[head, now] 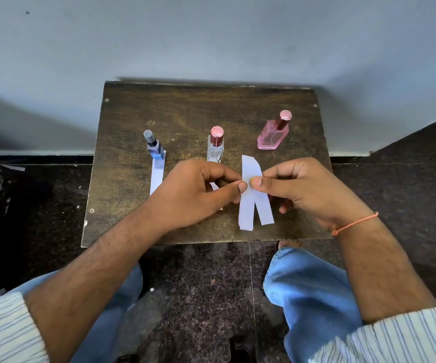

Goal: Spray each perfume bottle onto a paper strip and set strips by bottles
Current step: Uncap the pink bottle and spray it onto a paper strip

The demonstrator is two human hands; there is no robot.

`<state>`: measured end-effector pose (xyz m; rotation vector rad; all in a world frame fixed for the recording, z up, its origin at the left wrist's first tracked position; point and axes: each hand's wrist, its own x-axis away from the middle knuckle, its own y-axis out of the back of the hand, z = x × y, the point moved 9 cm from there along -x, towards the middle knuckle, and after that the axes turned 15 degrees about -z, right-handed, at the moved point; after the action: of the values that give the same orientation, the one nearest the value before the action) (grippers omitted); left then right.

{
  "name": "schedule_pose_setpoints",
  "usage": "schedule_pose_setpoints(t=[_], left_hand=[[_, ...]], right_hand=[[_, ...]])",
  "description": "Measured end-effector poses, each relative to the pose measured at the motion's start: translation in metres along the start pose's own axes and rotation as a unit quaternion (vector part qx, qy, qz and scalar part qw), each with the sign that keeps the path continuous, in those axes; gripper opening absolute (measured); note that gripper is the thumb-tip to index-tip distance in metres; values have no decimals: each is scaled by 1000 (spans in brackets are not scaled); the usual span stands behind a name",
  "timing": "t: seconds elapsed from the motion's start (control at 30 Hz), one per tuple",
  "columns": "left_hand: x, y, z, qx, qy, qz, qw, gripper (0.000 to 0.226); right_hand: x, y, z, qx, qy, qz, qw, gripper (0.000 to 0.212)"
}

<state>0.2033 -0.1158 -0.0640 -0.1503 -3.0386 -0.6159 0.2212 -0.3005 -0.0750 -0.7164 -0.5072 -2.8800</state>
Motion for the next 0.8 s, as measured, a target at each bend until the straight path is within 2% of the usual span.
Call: schedule_pose_setpoints(t=[0.13, 0.3, 0.47, 0.63, 0.73, 0.8], left_hand=[[-2, 6, 7, -23, 10, -15, 1000, 7], [-1, 8, 9, -67, 3, -14, 998, 10], [0, 16, 1, -129, -16, -41, 991, 12], [1, 19, -14, -144, -72, -73, 984, 23], [3, 20, -21, -124, -102, -82, 984, 17], [4, 23, -23, -118, -120, -93, 981, 26]], right_hand=[[5, -7, 0, 13, -16, 21, 1000, 13], [7, -6, 5, 18, -16, 21, 999, 17], [13, -10, 9, -27, -38, 45, 998, 24], [20, -26, 9, -34, -42, 104, 993, 22], [22, -30, 9, -28, -41, 120, 992, 24], [23, -30, 9, -34, -43, 124, 991, 23]])
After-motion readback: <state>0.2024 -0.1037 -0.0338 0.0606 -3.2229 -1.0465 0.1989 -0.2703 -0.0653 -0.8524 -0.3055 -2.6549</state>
